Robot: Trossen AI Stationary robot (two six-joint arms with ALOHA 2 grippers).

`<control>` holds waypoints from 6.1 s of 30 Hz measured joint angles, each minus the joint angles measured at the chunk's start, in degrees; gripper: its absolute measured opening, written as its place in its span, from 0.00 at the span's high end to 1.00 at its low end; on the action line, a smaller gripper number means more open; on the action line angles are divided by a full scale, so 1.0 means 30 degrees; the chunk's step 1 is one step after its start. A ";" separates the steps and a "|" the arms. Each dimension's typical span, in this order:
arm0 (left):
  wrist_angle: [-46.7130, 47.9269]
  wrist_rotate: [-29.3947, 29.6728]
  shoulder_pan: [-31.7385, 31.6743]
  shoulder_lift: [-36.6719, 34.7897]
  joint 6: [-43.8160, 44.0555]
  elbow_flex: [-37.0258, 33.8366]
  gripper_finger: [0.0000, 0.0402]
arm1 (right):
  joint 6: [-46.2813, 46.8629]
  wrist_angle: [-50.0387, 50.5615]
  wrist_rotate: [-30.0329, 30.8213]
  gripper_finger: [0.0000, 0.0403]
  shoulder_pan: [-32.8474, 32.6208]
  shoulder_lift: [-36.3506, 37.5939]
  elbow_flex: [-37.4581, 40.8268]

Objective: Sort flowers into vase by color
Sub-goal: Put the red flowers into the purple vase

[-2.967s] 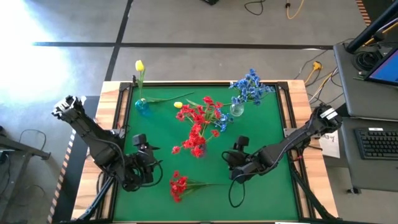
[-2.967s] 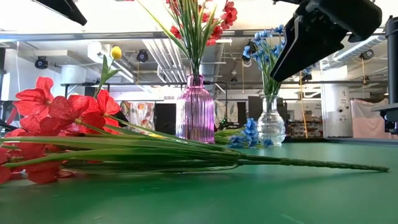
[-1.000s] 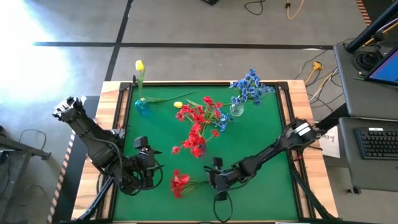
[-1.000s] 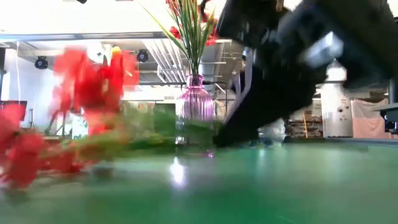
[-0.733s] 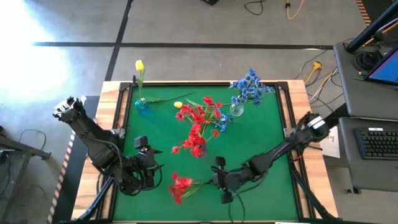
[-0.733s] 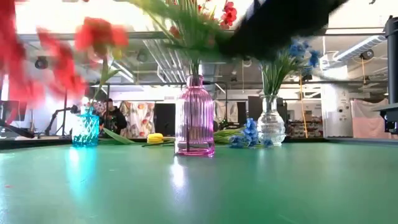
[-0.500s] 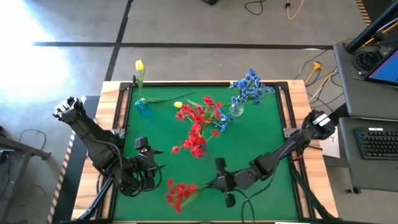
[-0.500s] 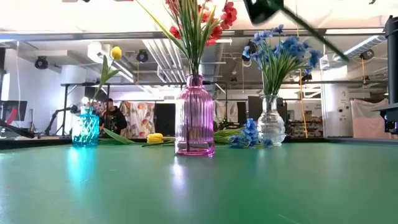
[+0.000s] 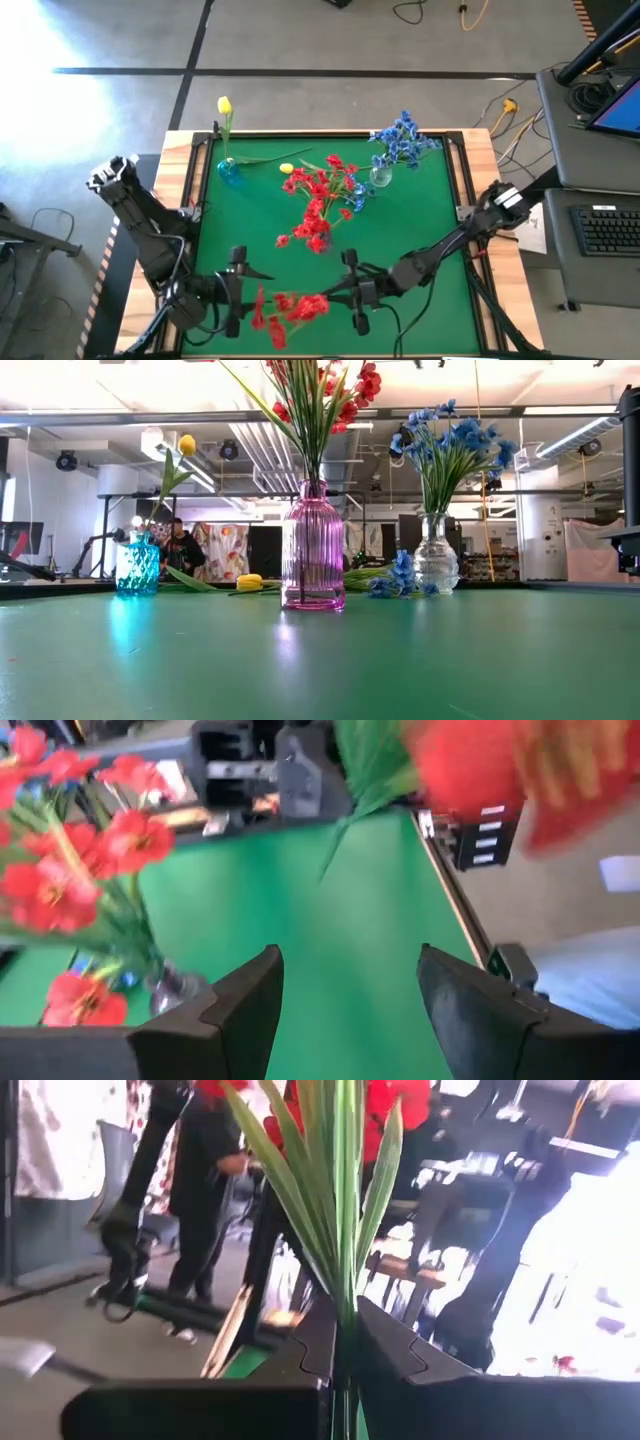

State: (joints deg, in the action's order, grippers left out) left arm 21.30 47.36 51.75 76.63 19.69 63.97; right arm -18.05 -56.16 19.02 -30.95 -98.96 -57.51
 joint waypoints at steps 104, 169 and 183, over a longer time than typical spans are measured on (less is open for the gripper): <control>-1.0327 -0.4293 -0.9984 -0.6408 -0.7394 -0.6891 1.00 | 0.6019 2.0064 0.1175 0.39 0.0110 0.6055 -0.3644; -1.3035 -0.4424 -1.0202 -0.2744 -0.6369 -0.6843 1.00 | 1.2258 2.1598 0.5971 0.39 0.0222 0.5960 0.0470; -1.3143 -0.4431 -1.0202 -0.2744 -0.6376 -0.6843 1.00 | 1.1557 0.9827 0.7586 0.22 0.1566 0.5378 0.7596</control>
State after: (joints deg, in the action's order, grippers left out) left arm -18.13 34.06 21.15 68.40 0.56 43.44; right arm 16.63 -26.68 41.78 -26.25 -82.83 -34.73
